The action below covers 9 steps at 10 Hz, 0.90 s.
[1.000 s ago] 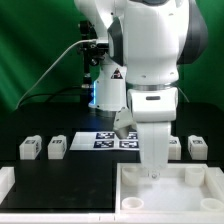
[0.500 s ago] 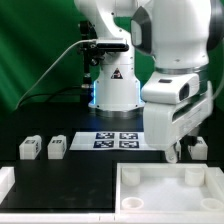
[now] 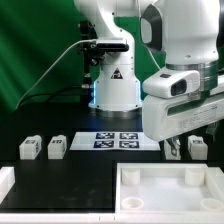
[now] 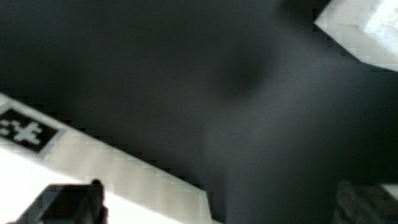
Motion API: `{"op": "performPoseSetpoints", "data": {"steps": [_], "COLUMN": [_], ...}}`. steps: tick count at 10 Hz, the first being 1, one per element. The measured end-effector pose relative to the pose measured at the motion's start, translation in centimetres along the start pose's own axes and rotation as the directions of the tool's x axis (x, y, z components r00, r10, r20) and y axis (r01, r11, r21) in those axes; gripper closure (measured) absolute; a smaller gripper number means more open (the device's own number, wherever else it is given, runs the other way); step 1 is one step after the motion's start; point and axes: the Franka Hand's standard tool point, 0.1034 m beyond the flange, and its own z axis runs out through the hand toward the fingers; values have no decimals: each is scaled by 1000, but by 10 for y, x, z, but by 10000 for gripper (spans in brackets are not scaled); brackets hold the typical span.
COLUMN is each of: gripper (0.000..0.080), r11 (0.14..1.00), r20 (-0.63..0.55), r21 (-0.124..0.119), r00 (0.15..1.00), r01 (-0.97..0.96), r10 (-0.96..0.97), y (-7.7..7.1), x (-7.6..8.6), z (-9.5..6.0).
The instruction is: Assemble one leg
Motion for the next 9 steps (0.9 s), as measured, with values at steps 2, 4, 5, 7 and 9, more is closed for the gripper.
{"op": "performPoseSetpoints", "data": {"steps": [2,4,5,7,9], "gripper": [150,150,150,150,150], "r11": [959,963,964,963,960], "r20": [15,42,40,195,400], "r21": [6,2,2,-14,-24], "r00": [959,963,963,944,877], "r01": [-284,-268,-267,-268,-279], "r10": [284,268,267,265,265], "y": [-30,-33,-34,-35,-42], "x": [-13,-15,-15,-27,-33], "z": [2,3,3,4,7]}}
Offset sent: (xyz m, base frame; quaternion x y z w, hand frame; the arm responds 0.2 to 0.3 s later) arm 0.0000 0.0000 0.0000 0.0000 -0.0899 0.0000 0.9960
